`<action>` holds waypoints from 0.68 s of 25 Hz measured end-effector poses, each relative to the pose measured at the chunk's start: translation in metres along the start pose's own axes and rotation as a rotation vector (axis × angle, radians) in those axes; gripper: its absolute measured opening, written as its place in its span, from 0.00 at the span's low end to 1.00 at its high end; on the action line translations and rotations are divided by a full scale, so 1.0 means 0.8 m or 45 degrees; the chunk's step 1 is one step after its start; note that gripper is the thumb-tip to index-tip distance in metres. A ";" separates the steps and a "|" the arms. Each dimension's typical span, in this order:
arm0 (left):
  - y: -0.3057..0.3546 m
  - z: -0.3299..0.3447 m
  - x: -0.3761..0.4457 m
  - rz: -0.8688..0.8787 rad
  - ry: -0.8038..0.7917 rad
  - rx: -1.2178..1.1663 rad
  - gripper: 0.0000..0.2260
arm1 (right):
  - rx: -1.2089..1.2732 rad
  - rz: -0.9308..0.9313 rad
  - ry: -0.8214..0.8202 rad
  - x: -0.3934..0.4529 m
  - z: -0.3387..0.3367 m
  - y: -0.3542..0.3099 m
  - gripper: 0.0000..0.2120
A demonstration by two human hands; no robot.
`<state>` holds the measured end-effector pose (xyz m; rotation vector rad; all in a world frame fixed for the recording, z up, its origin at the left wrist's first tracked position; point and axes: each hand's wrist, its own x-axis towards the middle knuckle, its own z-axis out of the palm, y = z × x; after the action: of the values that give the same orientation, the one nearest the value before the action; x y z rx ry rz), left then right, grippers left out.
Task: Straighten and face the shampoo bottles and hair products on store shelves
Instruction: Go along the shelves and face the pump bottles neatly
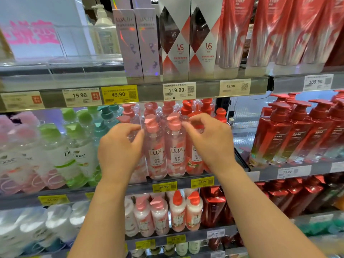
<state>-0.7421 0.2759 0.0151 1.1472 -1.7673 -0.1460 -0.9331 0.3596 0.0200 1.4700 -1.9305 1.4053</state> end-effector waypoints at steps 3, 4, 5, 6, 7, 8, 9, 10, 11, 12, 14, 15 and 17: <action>-0.012 0.001 -0.006 -0.043 -0.087 0.102 0.13 | -0.291 0.084 -0.378 0.003 0.037 -0.019 0.31; -0.016 0.002 -0.009 -0.046 -0.129 0.122 0.15 | -0.339 0.133 -0.450 0.005 0.046 -0.021 0.32; -0.020 0.002 -0.011 -0.047 -0.155 0.127 0.16 | -0.344 0.176 -0.482 0.005 0.051 -0.021 0.31; -0.024 0.002 -0.012 -0.045 -0.160 0.121 0.16 | -0.323 0.200 -0.485 0.005 0.054 -0.019 0.30; -0.029 0.002 -0.013 -0.043 -0.152 0.108 0.16 | -0.293 0.207 -0.471 0.003 0.055 -0.015 0.30; -0.032 0.003 -0.013 -0.038 -0.139 0.093 0.15 | -0.269 0.195 -0.446 0.002 0.056 -0.011 0.29; -0.035 0.003 -0.014 -0.030 -0.127 0.078 0.14 | -0.259 0.165 -0.414 0.002 0.056 -0.008 0.29; -0.036 0.004 -0.014 -0.023 -0.118 0.067 0.13 | -0.265 0.134 -0.394 0.002 0.057 -0.006 0.30; -0.036 0.004 -0.013 -0.021 -0.108 0.061 0.12 | -0.276 0.120 -0.401 0.003 0.057 -0.006 0.30; -0.036 0.004 -0.014 -0.029 -0.094 0.053 0.11 | -0.280 0.121 -0.427 0.004 0.057 -0.006 0.31; -0.035 -0.001 -0.013 -0.052 -0.047 0.046 0.09 | -0.233 0.146 -0.421 0.004 0.051 -0.006 0.32; -0.035 -0.006 -0.011 -0.055 -0.012 0.064 0.08 | -0.179 0.149 -0.348 0.002 0.046 -0.007 0.31; -0.037 -0.015 -0.003 -0.054 0.048 0.145 0.08 | -0.010 0.063 -0.100 -0.002 0.038 -0.014 0.25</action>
<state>-0.7141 0.2659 0.0030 1.2618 -1.7367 -0.0488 -0.9144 0.3348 0.0108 1.5046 -2.0312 1.3782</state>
